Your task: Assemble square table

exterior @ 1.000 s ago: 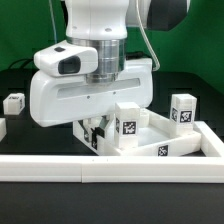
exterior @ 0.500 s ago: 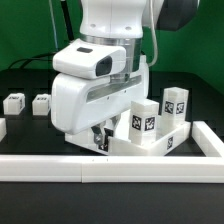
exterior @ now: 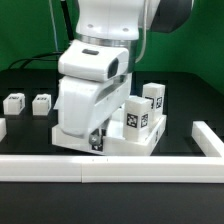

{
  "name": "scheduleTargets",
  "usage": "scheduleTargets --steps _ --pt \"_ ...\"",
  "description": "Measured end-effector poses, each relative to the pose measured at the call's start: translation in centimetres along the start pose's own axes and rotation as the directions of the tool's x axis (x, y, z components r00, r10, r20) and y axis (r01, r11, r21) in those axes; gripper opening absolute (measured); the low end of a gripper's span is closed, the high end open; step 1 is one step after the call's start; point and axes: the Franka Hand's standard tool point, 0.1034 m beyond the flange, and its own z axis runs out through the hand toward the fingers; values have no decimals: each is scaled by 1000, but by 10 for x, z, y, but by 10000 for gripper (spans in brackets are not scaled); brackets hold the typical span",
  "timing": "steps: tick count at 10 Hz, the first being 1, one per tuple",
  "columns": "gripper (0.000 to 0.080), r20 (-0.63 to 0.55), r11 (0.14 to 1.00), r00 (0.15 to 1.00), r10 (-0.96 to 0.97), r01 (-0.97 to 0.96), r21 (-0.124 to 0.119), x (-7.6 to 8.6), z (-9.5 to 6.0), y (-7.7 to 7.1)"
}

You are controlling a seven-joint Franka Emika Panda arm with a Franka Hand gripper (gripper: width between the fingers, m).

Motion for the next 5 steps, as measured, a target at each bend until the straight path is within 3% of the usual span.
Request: scheduleTargets --steps 1,3,5 --pt "54 -1 997 997 -74 74 -5 22 -2 -1" --pt "54 -7 984 984 -176 176 -19 50 -10 4" --pt "54 0 955 956 -295 295 -22 45 -9 5"
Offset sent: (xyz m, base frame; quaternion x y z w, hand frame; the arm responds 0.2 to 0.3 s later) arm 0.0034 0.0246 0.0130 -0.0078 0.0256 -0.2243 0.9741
